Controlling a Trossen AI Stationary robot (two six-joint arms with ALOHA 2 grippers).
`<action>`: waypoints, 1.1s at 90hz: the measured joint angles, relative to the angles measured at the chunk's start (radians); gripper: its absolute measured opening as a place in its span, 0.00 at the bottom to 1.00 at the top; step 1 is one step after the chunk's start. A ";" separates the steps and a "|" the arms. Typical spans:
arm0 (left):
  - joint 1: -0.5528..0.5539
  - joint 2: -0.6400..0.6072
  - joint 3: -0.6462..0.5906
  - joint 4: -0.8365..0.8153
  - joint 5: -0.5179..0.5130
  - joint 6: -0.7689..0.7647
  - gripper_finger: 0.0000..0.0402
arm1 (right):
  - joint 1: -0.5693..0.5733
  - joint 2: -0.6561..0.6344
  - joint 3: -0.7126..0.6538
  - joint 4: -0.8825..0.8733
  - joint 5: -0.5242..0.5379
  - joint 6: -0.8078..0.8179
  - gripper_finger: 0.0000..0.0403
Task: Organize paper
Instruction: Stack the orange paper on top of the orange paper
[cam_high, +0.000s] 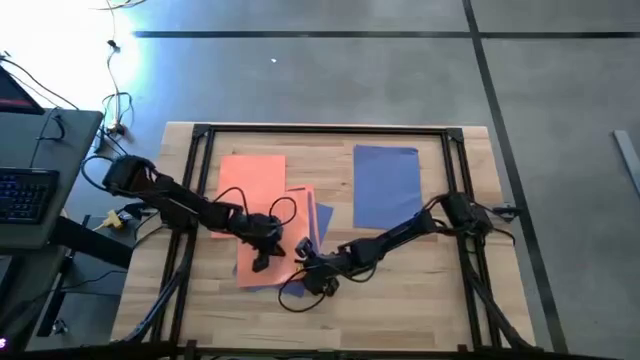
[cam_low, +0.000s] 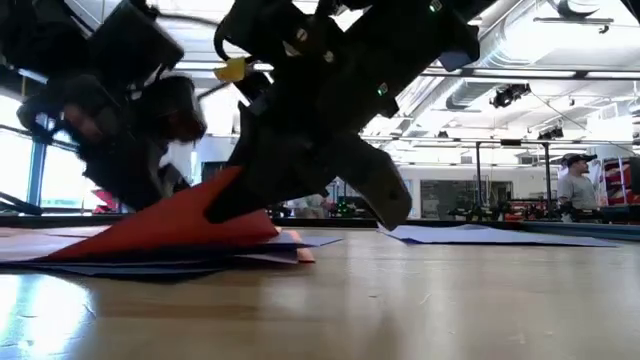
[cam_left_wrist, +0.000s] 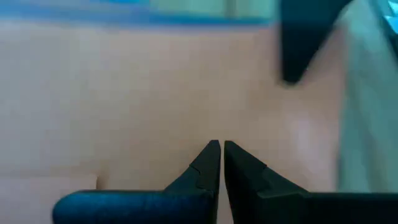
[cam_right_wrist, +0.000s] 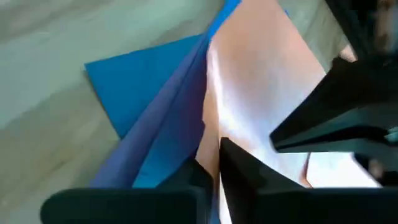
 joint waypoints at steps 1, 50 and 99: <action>0.000 -0.010 0.006 -0.013 0.000 0.006 0.00 | 0.000 0.000 0.002 -0.005 0.005 0.000 0.01; -0.074 -0.586 0.395 -0.775 -0.297 0.152 0.00 | 0.044 -0.331 0.043 -0.170 -0.022 0.201 0.00; -0.206 -0.809 0.402 -0.783 -0.325 0.107 0.00 | -0.182 -0.512 0.043 0.064 0.012 0.162 0.00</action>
